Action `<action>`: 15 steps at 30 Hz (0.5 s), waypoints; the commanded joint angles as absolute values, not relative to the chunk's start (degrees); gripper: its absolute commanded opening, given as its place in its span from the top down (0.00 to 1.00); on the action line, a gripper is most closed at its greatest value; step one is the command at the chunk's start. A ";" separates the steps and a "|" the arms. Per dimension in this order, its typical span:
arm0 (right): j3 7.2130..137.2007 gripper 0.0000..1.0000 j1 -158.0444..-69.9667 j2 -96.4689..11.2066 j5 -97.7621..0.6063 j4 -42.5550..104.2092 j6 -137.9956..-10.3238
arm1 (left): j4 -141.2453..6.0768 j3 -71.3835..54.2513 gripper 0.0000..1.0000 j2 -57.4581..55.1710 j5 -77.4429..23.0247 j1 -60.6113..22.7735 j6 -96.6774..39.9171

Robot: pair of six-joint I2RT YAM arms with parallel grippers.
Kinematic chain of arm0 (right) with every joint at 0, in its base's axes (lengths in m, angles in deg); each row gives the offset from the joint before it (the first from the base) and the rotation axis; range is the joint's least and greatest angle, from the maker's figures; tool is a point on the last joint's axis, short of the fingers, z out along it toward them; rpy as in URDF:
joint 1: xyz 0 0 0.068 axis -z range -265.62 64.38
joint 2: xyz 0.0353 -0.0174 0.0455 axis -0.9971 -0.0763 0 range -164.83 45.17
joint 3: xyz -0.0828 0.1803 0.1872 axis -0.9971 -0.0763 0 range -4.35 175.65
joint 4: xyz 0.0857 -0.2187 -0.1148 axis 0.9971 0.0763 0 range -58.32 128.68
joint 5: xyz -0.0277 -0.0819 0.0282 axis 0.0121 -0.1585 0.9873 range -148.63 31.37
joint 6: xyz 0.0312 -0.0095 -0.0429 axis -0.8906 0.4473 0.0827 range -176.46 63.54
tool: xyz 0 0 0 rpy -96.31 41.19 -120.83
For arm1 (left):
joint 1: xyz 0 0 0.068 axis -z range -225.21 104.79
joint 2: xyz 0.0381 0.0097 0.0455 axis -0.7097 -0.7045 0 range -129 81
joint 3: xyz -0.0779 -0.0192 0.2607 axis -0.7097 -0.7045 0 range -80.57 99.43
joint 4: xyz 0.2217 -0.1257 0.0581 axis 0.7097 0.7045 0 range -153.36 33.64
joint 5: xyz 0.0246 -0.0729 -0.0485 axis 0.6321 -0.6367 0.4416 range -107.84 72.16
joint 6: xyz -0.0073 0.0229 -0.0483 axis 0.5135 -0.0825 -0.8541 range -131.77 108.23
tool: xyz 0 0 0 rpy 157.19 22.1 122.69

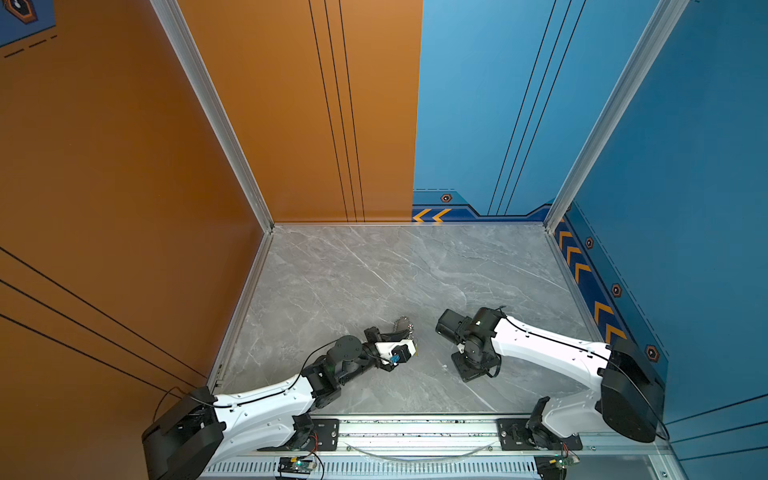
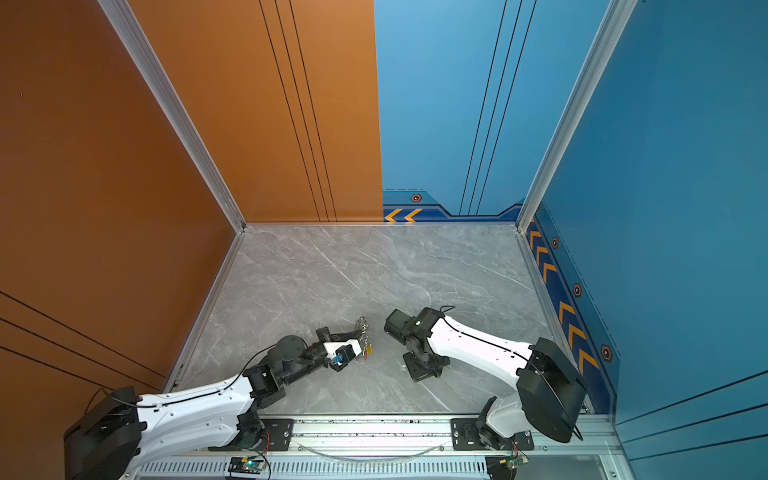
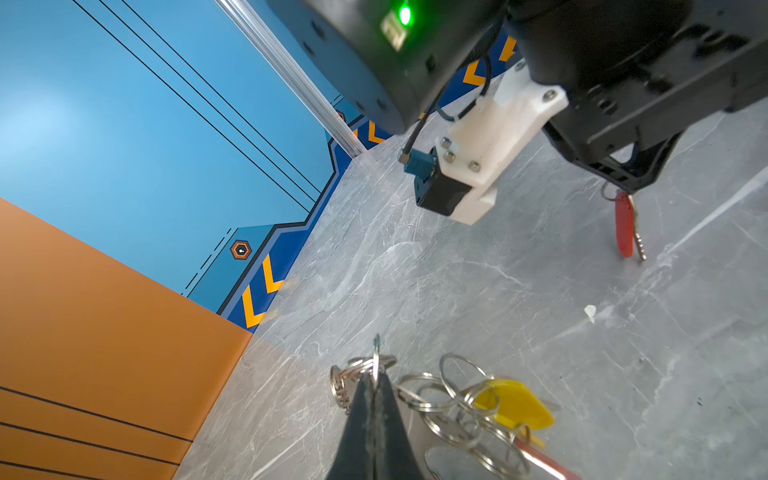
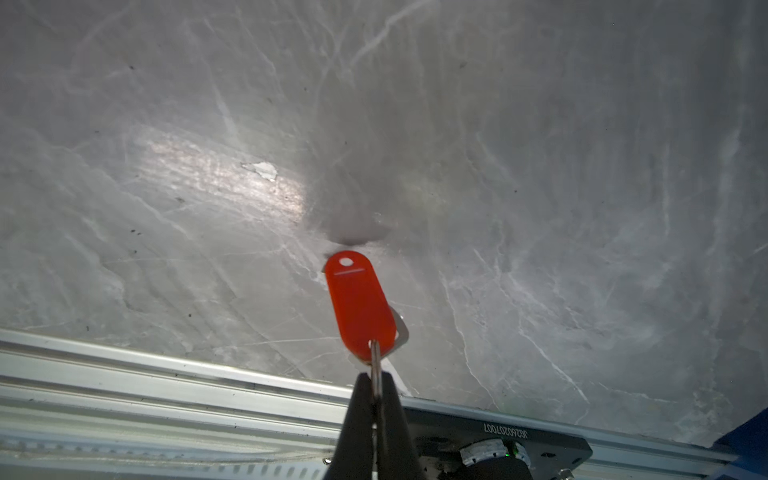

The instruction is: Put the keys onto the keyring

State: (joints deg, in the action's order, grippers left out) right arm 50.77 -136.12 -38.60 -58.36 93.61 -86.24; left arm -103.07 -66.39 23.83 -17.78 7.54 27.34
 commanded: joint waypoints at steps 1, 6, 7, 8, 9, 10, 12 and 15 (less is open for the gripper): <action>53.05 1.00 -134.01 -42.28 -58.61 92.05 -82.96 | -105.60 -67.02 1.00 24.57 -16.56 7.00 26.31; 57.10 1.00 -129.82 -47.73 -59.49 88.98 -79.32 | -105.55 -67.11 1.00 24.92 -16.30 7.11 26.28; 58.08 1.00 -129.20 -48.74 -59.70 88.68 -78.58 | -105.55 -67.04 1.00 25.01 -16.17 7.11 26.33; 59.08 1.00 -128.54 -49.81 -60.08 88.42 -77.83 | -105.55 -67.12 1.00 25.13 -16.17 7.13 26.34; 59.90 1.00 -127.86 -50.74 -60.48 88.20 -77.20 | -105.53 -67.19 1.00 25.19 -16.17 7.05 26.33; 60.71 1.00 -127.31 -51.57 -60.64 88.04 -76.68 | -105.55 -67.15 1.00 25.13 -16.08 7.16 26.34; 61.64 1.00 -126.25 -53.09 -60.63 86.96 -75.75 | -105.55 -67.15 1.00 25.33 -16.12 7.26 26.30; 62.99 1.00 -123.67 -55.70 -60.11 85.74 -74.36 | -105.55 -67.19 1.00 25.53 -15.99 7.23 26.33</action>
